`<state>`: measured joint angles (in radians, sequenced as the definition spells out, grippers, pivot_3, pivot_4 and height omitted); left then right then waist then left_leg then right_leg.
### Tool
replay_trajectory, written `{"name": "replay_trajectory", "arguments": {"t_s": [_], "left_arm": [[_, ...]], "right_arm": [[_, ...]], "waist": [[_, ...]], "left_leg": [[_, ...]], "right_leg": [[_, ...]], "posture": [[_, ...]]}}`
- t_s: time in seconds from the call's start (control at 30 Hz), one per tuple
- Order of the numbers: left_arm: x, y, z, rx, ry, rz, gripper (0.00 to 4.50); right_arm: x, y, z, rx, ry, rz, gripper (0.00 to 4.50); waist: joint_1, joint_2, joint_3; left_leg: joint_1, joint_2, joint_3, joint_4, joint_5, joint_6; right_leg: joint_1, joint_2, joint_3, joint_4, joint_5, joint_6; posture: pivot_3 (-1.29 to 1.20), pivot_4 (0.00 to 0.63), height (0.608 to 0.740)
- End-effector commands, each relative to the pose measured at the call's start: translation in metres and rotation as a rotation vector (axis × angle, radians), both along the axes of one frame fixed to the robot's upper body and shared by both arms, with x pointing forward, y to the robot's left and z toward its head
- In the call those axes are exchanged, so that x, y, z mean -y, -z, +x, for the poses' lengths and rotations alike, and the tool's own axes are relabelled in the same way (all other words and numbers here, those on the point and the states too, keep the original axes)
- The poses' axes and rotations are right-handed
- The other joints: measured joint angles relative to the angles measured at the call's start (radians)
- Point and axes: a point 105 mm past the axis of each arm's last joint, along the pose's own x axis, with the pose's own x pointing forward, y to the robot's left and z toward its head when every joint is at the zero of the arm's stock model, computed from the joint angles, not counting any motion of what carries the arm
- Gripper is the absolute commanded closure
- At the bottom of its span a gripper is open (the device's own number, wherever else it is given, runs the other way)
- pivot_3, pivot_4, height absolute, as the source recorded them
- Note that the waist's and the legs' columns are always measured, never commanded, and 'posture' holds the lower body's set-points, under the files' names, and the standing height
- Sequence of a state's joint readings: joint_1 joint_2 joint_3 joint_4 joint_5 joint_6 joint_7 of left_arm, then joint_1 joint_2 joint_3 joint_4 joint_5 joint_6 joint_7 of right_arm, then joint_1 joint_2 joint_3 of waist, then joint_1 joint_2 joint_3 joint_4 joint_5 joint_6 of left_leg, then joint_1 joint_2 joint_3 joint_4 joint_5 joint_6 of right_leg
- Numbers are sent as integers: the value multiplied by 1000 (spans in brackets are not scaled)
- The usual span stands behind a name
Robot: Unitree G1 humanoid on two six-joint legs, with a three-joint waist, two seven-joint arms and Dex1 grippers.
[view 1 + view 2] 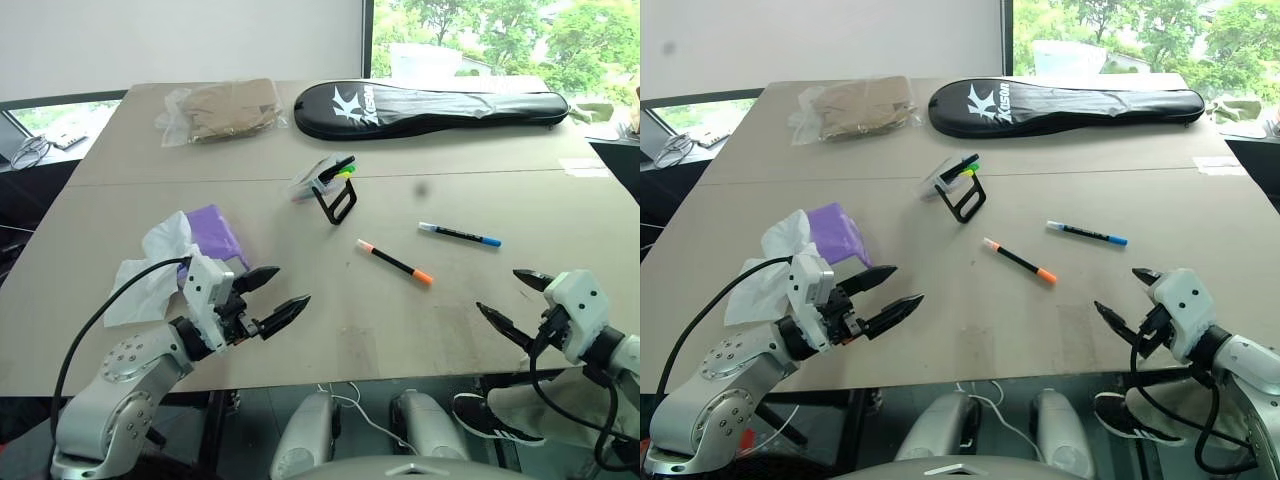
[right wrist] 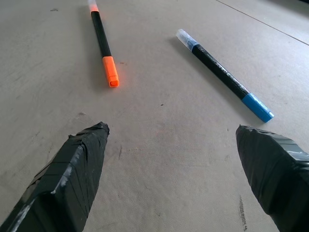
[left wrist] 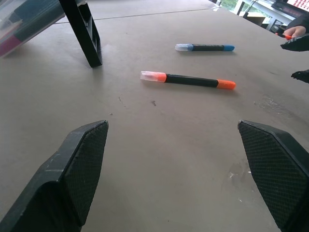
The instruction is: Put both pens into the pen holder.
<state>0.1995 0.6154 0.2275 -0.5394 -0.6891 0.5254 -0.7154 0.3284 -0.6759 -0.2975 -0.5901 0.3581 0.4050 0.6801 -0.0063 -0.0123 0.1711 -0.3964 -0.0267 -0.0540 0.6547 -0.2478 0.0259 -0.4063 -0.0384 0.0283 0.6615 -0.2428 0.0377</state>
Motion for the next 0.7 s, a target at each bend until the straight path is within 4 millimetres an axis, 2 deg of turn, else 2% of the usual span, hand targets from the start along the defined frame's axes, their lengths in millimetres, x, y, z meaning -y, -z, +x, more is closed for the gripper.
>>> {"name": "replay_trajectory", "arguments": {"t_s": [0.03,0.13,0.23,0.33,0.47,0.57,0.7], "left_arm": [[6,-10,-4,51,41,6,38],[13,-9,-3,95,72,19,38],[24,-25,-2,129,115,-32,38],[30,-21,-10,124,229,13,38],[40,-37,-13,173,332,34,38],[42,-38,-9,191,355,61,38],[45,-40,-6,206,362,62,38]], "right_arm": [[-6,-7,6,13,-20,-23,0],[-20,0,21,-58,-57,-26,0],[-23,-10,36,-68,-73,-16,0],[-24,-7,56,-105,-67,-55,0],[-17,-10,101,-185,-14,-130,0],[-7,-7,129,-203,23,-214,0],[4,7,151,-270,21,-326,0]], "waist": [[0,0,0],[-10,-1,0],[-1,-1,0],[-1,-2,0],[-10,-1,3],[-8,-1,2],[-8,-2,2]], "left_leg": [[0,0,0,0,0,0],[1,1,3,0,0,0],[2,1,3,0,0,0],[0,1,0,0,0,0],[-1,1,4,-1,0,0],[0,1,4,-1,0,0],[-1,1,4,-1,0,0]], "right_leg": [[0,0,0,0,0,0],[0,1,0,0,0,-1],[0,1,0,0,0,-2],[0,2,-1,0,1,0],[-2,2,0,-1,1,-2],[-2,2,0,0,2,-2],[-3,3,-1,0,2,-1]], "posture": [[0,150,740],[0,150,740],[0,150,740],[0,150,740],[0,150,740],[0,150,740],[0,150,740]]}}
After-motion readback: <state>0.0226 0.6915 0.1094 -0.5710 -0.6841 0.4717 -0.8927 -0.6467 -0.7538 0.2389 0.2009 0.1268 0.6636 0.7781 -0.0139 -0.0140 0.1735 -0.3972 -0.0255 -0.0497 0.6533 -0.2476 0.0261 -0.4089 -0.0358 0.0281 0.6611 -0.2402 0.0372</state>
